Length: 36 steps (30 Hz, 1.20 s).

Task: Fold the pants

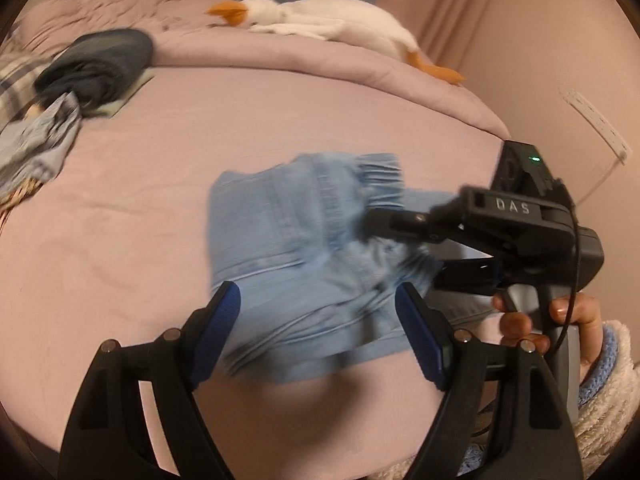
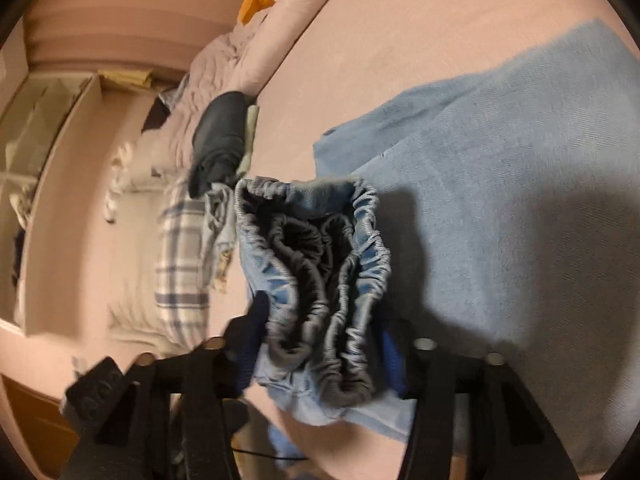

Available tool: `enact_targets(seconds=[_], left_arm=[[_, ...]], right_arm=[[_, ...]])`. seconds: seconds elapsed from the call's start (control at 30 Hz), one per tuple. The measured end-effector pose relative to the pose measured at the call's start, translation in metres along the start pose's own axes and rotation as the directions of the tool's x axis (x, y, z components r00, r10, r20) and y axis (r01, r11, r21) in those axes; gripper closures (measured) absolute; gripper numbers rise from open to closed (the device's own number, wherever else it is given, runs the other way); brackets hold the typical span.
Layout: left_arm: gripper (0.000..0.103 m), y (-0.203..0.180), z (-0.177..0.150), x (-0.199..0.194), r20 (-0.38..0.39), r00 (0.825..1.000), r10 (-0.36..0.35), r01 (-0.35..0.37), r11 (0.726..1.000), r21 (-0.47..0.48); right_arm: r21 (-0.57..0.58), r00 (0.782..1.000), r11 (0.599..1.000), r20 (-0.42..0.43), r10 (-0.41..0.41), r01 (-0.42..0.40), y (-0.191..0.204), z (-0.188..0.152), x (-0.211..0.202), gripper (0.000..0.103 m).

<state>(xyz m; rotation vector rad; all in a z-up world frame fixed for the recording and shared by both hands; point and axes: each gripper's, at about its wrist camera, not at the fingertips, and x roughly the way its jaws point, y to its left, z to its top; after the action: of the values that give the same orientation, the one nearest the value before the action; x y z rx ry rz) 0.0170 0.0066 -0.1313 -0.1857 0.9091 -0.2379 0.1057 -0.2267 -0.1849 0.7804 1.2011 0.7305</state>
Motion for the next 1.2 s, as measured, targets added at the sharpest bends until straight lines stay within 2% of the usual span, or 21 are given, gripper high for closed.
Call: enact_targets(seconds=[0.1, 0.27, 0.47, 0.93, 1.07, 1.2], left_arm=[[0.023, 0.014, -0.003, 0.001, -0.027, 0.999, 0.033, -0.035, 0.998, -0.055], [0.023, 0.02, -0.006, -0.006, -0.019, 0.999, 0.042, -0.044, 0.995, -0.088], [0.023, 0.018, -0.006, -0.01, -0.009, 0.999, 0.04, -0.04, 0.995, -0.09], [0.023, 0.021, -0.003, 0.0, -0.028, 0.999, 0.036, -0.039, 0.994, -0.1], [0.023, 0.02, -0.001, 0.005, -0.04, 0.999, 0.035, -0.039, 0.995, -0.094], [0.023, 0.017, 0.001, 0.011, -0.051, 0.998, 0.032, -0.036, 0.996, -0.08]], right_arm=[[-0.06, 0.999, 0.998, 0.024, -0.027, 0.028, 0.008, -0.003, -0.004, 0.068], [-0.127, 0.996, 0.992, 0.087, -0.008, 0.019, 0.019, -0.005, -0.021, 0.07], [-0.124, 0.99, 0.992, 0.144, 0.009, 0.009, 0.016, 0.001, -0.047, 0.07], [-0.016, 0.959, 1.0, 0.284, -0.017, 0.022, -0.026, 0.005, -0.103, 0.07], [0.029, 0.963, 0.999, 0.267, -0.043, 0.036, -0.04, 0.004, -0.099, 0.07], [0.061, 0.956, 0.998, 0.288, -0.05, 0.033, -0.051, 0.005, -0.1, 0.071]])
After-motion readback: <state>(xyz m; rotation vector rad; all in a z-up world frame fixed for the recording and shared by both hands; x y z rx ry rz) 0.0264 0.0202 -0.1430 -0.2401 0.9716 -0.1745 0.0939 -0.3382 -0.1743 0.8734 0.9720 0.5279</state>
